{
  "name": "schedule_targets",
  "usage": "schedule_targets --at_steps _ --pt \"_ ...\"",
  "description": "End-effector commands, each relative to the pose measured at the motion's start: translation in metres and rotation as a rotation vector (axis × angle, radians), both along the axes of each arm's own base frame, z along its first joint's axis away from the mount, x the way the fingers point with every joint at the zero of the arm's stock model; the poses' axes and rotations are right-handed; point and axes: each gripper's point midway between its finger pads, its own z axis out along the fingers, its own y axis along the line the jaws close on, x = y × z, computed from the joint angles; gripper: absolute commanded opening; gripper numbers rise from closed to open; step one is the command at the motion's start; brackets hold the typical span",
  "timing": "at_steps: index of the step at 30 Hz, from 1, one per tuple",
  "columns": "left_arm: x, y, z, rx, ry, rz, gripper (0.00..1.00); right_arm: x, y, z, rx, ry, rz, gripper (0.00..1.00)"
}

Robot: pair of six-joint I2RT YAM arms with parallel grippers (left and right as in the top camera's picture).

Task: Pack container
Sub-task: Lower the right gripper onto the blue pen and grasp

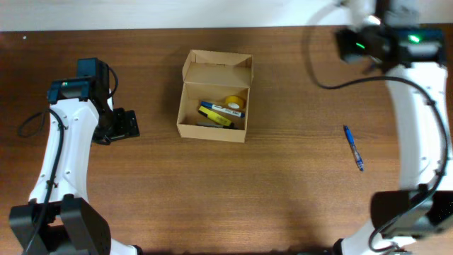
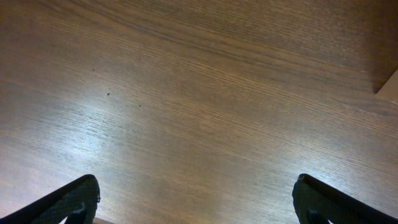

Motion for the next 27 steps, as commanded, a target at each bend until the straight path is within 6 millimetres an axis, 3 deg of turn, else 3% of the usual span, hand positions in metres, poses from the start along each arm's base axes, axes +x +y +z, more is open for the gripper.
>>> schedule_targets --at_steps 1,5,11,14,21,27 --pt "-0.002 0.000 0.001 -0.002 0.000 -0.009 1.00 -0.032 -0.024 -0.062 0.169 0.119 -0.097 0.59" --pt "-0.002 0.000 0.001 -0.002 0.000 -0.009 1.00 -0.066 -0.048 -0.123 0.214 0.248 -0.195 0.60" --pt "-0.002 0.000 0.001 -0.002 0.000 -0.009 1.00 -0.100 -0.046 -0.184 0.171 0.415 -0.170 0.64" --pt "-0.002 0.000 0.001 -0.003 0.001 -0.009 1.00 -0.110 -0.059 -0.202 0.105 0.478 -0.212 0.65" --pt "-0.002 0.000 0.001 -0.003 0.001 -0.009 1.00 -0.128 -0.053 -0.235 0.067 0.622 -0.065 0.55" --pt "-0.002 0.000 0.001 -0.003 0.001 -0.009 1.00 -0.143 -0.055 -0.253 0.007 0.702 -0.014 0.55"
